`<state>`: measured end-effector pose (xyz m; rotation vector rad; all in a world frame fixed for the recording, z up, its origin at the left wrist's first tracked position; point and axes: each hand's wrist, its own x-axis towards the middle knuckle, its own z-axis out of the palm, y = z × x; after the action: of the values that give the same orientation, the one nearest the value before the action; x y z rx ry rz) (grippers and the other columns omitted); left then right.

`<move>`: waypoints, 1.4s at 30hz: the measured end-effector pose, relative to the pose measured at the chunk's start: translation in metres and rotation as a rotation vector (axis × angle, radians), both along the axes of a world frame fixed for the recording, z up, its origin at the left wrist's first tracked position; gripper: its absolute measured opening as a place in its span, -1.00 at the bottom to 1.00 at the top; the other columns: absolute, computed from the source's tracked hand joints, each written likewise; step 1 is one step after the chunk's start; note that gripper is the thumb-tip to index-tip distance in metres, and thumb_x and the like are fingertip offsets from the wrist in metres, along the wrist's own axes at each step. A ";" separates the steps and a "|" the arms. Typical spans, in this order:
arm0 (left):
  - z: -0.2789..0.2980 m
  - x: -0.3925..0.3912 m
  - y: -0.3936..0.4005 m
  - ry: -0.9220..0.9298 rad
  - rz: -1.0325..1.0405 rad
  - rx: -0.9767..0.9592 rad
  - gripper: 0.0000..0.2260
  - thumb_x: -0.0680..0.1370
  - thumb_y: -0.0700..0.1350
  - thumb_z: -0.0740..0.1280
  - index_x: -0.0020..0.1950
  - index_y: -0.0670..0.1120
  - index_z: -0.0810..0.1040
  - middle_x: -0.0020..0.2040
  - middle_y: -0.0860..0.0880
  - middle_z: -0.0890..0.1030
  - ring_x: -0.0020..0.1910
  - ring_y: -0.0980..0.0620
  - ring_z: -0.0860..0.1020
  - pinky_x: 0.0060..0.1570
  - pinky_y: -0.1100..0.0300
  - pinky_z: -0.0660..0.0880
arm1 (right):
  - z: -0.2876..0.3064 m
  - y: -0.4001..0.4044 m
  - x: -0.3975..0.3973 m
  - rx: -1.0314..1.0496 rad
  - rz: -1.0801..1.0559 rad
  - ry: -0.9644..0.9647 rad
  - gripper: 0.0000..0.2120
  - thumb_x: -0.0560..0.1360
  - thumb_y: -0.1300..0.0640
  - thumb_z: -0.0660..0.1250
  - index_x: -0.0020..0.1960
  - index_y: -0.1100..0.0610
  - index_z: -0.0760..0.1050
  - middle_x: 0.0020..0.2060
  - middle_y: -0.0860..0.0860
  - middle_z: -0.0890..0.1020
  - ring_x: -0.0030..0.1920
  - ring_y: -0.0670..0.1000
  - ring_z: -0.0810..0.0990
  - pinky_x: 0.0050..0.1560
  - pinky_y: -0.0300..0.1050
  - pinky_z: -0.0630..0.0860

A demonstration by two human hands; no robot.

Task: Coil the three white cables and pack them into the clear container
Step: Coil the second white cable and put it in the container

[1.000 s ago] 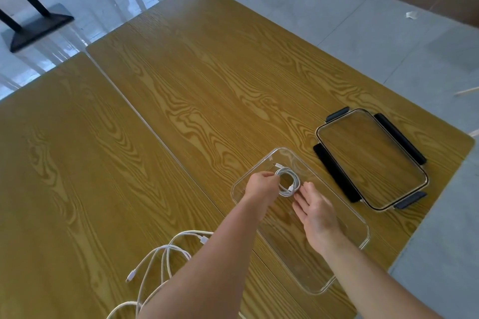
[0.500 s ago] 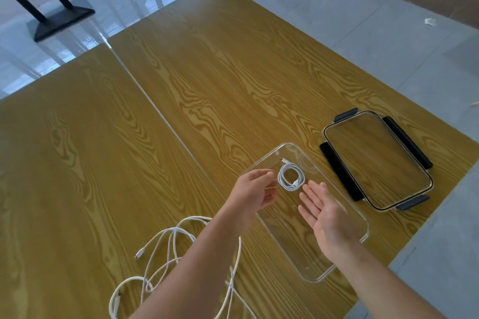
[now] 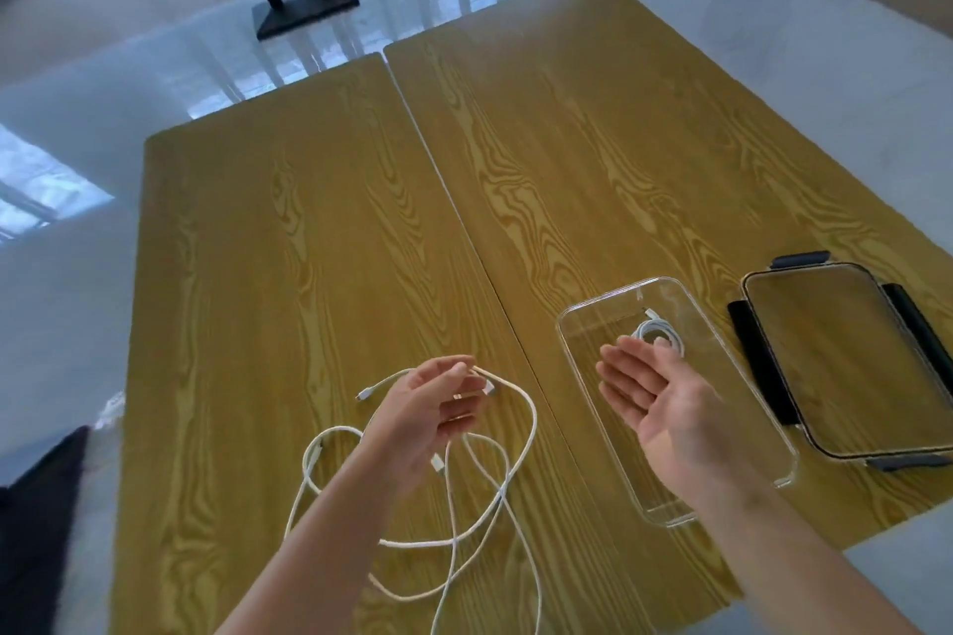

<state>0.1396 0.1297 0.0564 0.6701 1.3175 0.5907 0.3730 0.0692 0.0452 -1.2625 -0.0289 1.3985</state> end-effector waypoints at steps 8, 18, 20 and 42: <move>-0.007 -0.082 -0.045 0.034 0.285 -0.004 -0.84 0.63 -0.17 0.27 0.14 -0.18 0.59 -0.09 -0.14 0.69 -0.13 -0.07 0.64 -0.17 0.10 0.59 | 0.005 0.001 -0.038 0.010 0.216 -0.066 -0.70 0.66 0.09 0.17 0.10 0.26 0.59 0.00 0.22 0.71 0.10 0.19 0.66 0.21 0.10 0.54; -0.032 -0.122 -0.083 0.100 0.426 -0.088 -0.84 0.63 -0.18 0.28 0.14 -0.19 0.60 -0.13 -0.12 0.69 -0.16 -0.05 0.63 -0.11 0.08 0.63 | -0.019 0.013 -0.066 -0.045 0.429 -0.142 -0.72 0.66 0.12 0.19 0.13 0.29 0.59 0.00 0.25 0.70 0.02 0.17 0.67 0.06 0.04 0.59; -0.038 -0.127 -0.087 0.122 0.434 -0.094 -0.83 0.63 -0.17 0.28 0.15 -0.19 0.60 -0.12 -0.12 0.69 -0.16 -0.05 0.63 0.00 0.00 0.59 | -0.023 0.018 -0.071 -0.058 0.478 -0.167 -0.73 0.66 0.14 0.20 0.11 0.29 0.59 -0.03 0.24 0.69 -0.01 0.16 0.66 0.05 0.03 0.60; -0.069 -0.102 -0.047 0.523 0.273 0.039 -0.94 0.59 -0.09 0.36 0.03 -0.02 0.60 -0.08 -0.05 0.66 -0.15 0.02 0.61 -0.09 0.09 0.63 | -0.068 0.078 -0.104 -0.091 1.191 -1.084 -0.83 0.58 0.02 0.30 0.14 -0.02 0.58 -0.05 -0.09 0.62 -0.12 -0.11 0.58 -0.28 -0.29 0.43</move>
<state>0.0376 0.0827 -0.0125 0.7085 1.9099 0.6885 0.2691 0.1472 -0.0232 -2.0708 -1.6907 1.4134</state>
